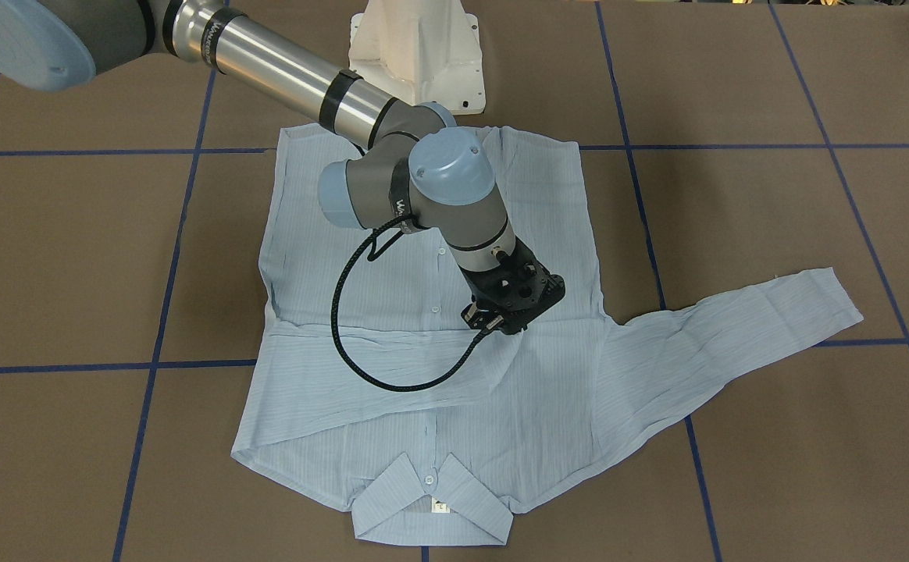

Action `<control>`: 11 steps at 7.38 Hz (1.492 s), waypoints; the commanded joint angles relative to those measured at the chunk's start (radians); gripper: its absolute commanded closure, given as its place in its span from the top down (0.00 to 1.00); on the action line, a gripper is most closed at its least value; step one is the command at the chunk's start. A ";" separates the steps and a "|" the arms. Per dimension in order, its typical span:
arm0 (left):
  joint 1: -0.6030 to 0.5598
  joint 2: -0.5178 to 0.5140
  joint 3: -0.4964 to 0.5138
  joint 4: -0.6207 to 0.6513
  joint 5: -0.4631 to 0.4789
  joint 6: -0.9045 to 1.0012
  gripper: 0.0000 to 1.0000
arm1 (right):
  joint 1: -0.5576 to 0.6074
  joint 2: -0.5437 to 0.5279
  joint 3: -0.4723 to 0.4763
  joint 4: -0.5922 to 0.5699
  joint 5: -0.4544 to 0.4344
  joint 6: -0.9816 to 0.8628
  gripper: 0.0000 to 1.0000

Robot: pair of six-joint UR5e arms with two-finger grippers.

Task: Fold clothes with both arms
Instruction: 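Carry the sleeve across the shirt front toward the collar with the right gripper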

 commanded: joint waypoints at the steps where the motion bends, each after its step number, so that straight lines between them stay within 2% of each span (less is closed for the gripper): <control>1: 0.000 -0.003 0.000 0.000 0.000 0.000 1.00 | -0.021 0.004 0.012 0.009 -0.047 0.003 1.00; 3: 0.000 -0.006 0.000 0.000 -0.002 0.000 1.00 | -0.022 0.005 0.029 0.007 -0.053 0.011 1.00; 5: 0.000 -0.006 -0.009 0.000 -0.002 -0.030 1.00 | -0.020 0.005 0.042 -0.003 -0.053 0.125 1.00; 6: 0.005 -0.009 -0.020 -0.032 0.001 -0.131 1.00 | -0.012 -0.011 0.103 -0.102 -0.033 0.167 1.00; 7: 0.026 0.003 -0.020 -0.138 0.006 -0.263 1.00 | 0.015 -0.031 0.215 -0.329 0.000 0.154 1.00; 8: 0.085 0.035 -0.020 -0.258 0.040 -0.417 1.00 | 0.046 -0.093 0.322 -0.414 0.039 0.152 1.00; 10: 0.222 0.123 -0.018 -0.541 0.121 -0.729 1.00 | 0.099 -0.233 0.535 -0.620 0.039 0.153 1.00; 11: 0.300 0.135 -0.018 -0.619 0.165 -0.878 1.00 | 0.144 -0.335 0.658 -0.675 0.051 0.135 1.00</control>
